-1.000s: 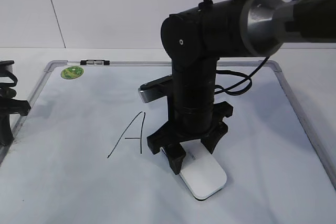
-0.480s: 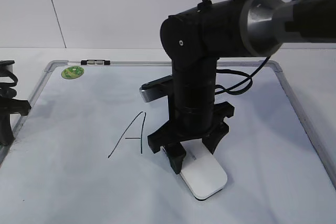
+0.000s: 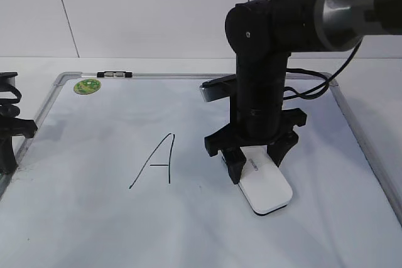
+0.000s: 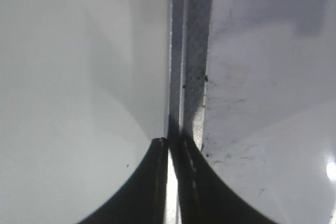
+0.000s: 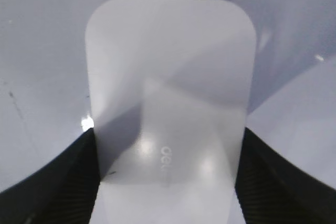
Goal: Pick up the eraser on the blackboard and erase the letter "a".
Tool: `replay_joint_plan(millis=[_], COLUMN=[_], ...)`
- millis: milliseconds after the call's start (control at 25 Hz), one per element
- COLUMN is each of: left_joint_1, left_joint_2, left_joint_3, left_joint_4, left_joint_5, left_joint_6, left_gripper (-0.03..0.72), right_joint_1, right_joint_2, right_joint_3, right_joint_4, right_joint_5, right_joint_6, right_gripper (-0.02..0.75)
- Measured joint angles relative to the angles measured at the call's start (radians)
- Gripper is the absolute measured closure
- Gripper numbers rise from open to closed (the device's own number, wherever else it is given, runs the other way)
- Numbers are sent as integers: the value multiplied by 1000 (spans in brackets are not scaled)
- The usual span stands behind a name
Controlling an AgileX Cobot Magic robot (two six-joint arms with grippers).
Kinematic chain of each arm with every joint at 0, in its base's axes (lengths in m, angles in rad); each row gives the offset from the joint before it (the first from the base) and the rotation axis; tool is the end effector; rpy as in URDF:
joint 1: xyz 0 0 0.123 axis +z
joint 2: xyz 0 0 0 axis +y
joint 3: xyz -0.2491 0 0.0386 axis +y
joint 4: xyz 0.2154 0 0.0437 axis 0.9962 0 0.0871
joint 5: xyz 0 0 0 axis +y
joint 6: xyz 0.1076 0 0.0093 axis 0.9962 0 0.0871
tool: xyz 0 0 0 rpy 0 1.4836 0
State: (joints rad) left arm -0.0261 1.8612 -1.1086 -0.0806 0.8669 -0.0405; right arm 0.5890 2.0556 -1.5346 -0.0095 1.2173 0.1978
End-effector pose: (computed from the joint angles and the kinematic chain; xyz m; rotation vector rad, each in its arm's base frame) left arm 0.2993 -0.0145 0.1276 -0.1015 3.1020 -0.0989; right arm 0.2916 0.1937 0.1485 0.6022 -3.0106 0.0597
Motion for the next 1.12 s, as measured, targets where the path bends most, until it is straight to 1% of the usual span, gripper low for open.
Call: replay_joint_plan(millis=[120,280,440,640,1120], left_joint_1=[0,0,0,0,0], left_joint_2=[0,0,0,0,0], left_joint_3=[0,0,0,0,0], left_joint_4=[0,0,0,0,0], left_joint_5=[0,0,0,0,0], left_joint_6=[0,0,0,0,0], left_gripper=[671,671,671,670,665], right_joint_1=[-11,-3,37,92,150], right_joint_2=[4,8,9,12,15], right_joint_3=[-11,-20,-24,-25,-25], right_joint_4=[-12,0,-14,10,47], right_joint_5=[2,8,8,3,2], right_joint_6=[5,-4,-13,-29,-39], right_gripper=[176,176,176,176,176])
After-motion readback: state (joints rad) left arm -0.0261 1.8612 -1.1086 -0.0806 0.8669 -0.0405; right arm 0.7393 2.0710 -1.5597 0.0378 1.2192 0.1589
